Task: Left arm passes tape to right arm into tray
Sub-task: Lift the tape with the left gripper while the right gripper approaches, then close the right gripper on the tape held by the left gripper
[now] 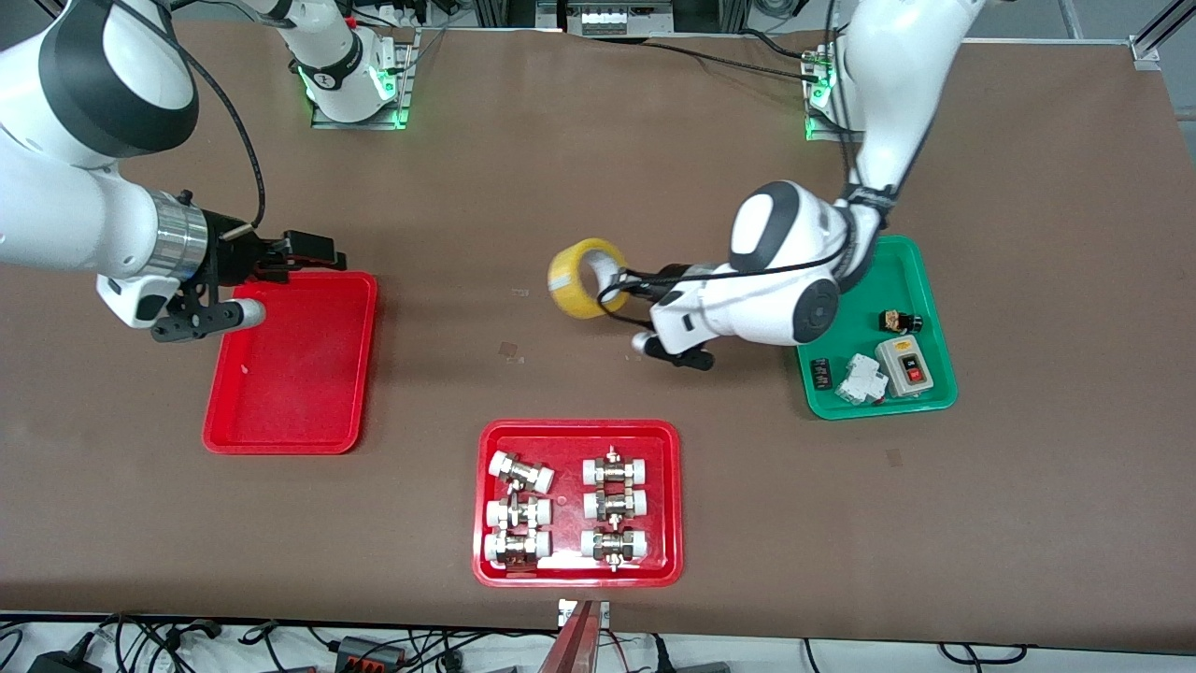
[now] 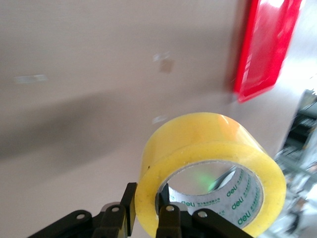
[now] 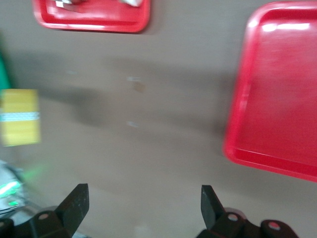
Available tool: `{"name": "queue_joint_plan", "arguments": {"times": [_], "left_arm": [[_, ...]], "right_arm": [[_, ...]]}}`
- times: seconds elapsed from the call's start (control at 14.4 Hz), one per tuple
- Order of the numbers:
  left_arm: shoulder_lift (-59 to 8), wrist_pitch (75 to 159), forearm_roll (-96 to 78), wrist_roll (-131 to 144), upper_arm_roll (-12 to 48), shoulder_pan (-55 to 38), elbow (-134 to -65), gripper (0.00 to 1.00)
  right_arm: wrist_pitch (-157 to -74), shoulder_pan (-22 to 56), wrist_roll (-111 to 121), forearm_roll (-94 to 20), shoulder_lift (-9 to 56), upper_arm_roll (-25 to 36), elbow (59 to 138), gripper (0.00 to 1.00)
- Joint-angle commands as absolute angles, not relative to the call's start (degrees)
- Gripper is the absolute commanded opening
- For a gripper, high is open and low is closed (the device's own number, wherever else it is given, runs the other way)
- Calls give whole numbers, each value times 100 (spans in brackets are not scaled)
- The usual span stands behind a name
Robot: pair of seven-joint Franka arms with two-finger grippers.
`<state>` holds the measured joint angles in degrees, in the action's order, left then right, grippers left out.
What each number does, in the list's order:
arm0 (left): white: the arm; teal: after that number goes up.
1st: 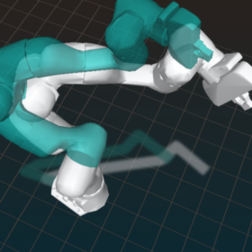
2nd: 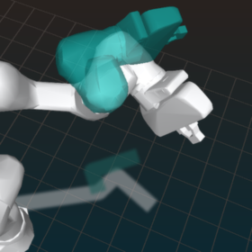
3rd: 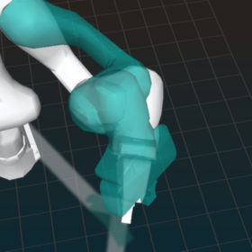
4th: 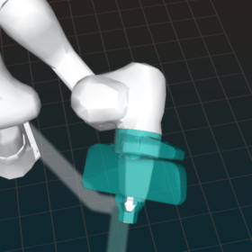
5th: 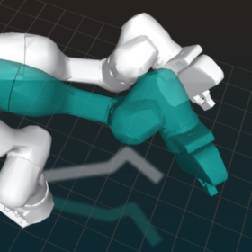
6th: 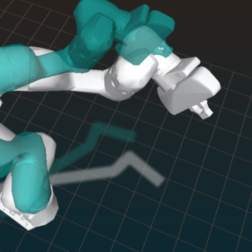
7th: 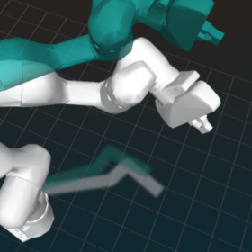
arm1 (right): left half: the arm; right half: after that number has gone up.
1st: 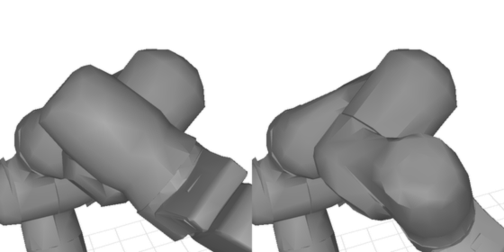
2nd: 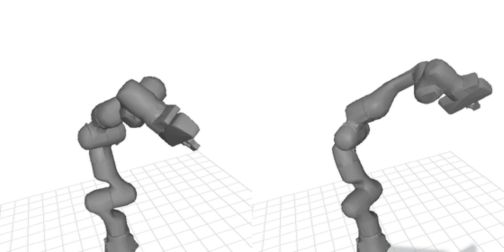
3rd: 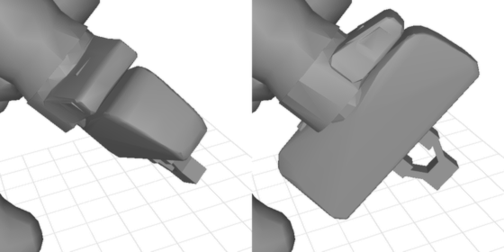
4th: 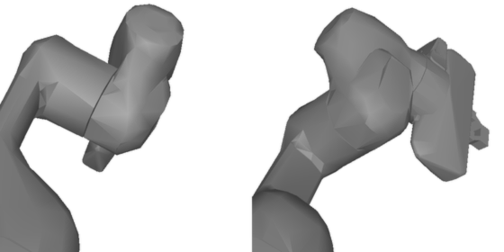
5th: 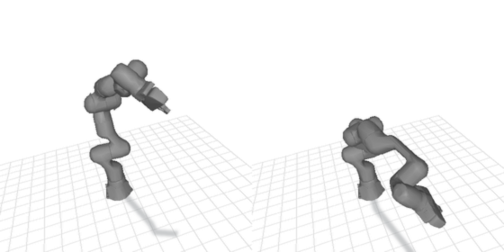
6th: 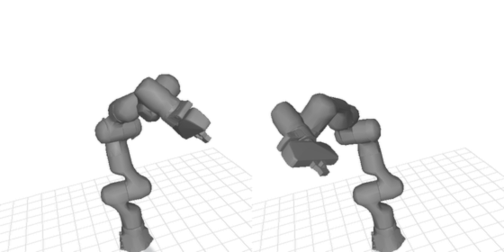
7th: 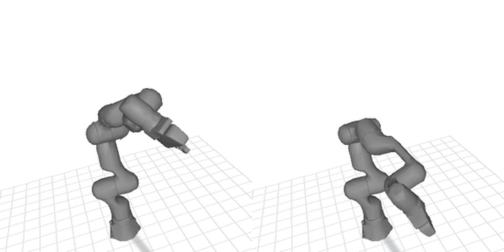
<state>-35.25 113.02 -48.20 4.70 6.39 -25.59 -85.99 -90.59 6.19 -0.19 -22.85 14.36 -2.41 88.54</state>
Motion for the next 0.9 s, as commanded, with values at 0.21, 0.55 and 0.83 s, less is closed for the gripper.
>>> {"name": "queue_joint_plan", "arguments": {"times": [0.21, 0.55, 0.83], "left_arm": [[-4069, 12458, -5765, 756, 641, -3136, -7893, 1], [-4341, 14210, -6231, 747, 659, -3647, -7779, 1], [-4614, 14238, -6232, 844, 650, -3744, -7374, 1]], "right_arm": [[-9412, 755, 333, -3418, 2082, -220, 8604, 100], [-10080, 1194, 422, -3656, 2495, -220, 8604, 100], [-10134, 1266, 930, -3647, 2786, -220, 8534, 100]]}}
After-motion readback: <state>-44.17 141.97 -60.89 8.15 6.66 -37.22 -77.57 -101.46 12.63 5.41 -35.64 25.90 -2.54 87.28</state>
